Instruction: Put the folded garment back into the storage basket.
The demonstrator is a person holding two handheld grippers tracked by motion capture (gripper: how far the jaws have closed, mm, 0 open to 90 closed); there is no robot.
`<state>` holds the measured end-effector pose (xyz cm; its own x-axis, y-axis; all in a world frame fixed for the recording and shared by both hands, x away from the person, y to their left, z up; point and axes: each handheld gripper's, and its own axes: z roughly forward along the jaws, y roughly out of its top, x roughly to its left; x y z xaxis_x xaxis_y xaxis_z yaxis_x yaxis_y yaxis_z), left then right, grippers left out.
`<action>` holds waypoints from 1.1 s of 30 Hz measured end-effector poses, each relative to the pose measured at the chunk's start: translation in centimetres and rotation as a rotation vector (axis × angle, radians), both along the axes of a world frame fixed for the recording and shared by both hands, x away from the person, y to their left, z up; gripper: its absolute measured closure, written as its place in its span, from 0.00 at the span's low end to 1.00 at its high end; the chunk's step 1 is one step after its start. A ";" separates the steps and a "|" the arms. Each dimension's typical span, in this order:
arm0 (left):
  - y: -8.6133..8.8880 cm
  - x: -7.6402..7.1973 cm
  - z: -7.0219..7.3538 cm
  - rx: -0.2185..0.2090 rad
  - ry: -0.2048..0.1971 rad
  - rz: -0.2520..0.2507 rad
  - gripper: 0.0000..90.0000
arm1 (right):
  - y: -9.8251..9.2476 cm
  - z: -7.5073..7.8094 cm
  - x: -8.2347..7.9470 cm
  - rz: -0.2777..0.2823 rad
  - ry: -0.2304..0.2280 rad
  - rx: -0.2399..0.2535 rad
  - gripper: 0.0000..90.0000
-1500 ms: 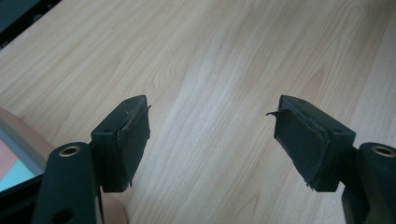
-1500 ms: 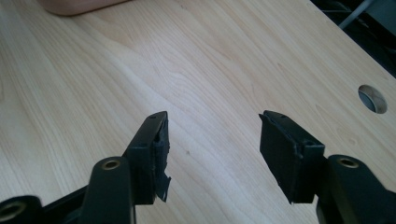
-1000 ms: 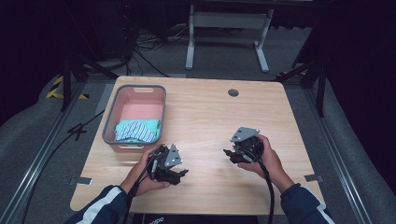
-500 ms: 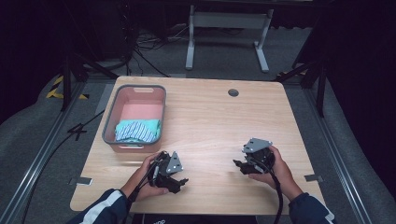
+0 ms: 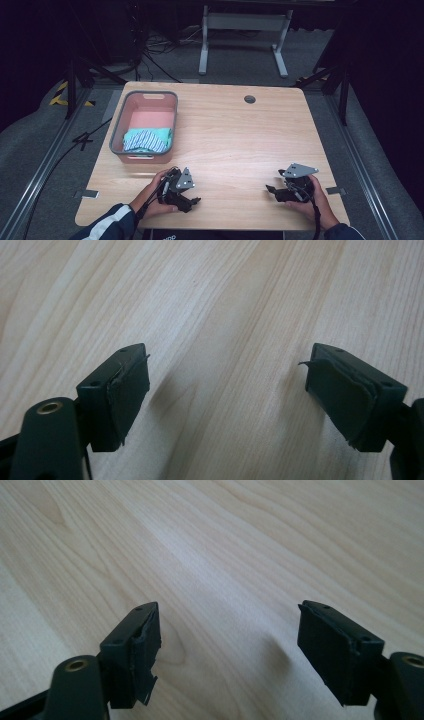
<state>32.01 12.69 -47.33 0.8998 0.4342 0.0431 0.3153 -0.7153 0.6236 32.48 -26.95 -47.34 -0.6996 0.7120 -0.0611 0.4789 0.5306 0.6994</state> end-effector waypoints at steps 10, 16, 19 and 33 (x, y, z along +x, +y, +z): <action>1.0 0.1 -0.9 -0.098 0.015 0.000 0.18 | -1.5 -1.3 -0.7 -0.045 0.002 0.084 0.20; 0.9 0.2 -1.0 -0.100 0.017 0.006 0.16 | -1.5 -1.3 -0.7 -0.045 0.004 0.084 0.20; 0.9 0.2 -1.0 -0.099 0.017 0.005 0.16 | -1.5 -1.3 -0.7 -0.045 0.005 0.084 0.20; 0.9 0.2 -1.0 -0.100 0.019 -0.004 0.16 | -1.5 -1.3 -0.5 -0.033 0.008 0.085 0.19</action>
<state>32.26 13.56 -48.30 0.9016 0.4323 -0.0173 0.3254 -0.6512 0.6856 31.98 -28.50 -48.65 -0.6757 0.7371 0.0061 0.5011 0.4533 0.7372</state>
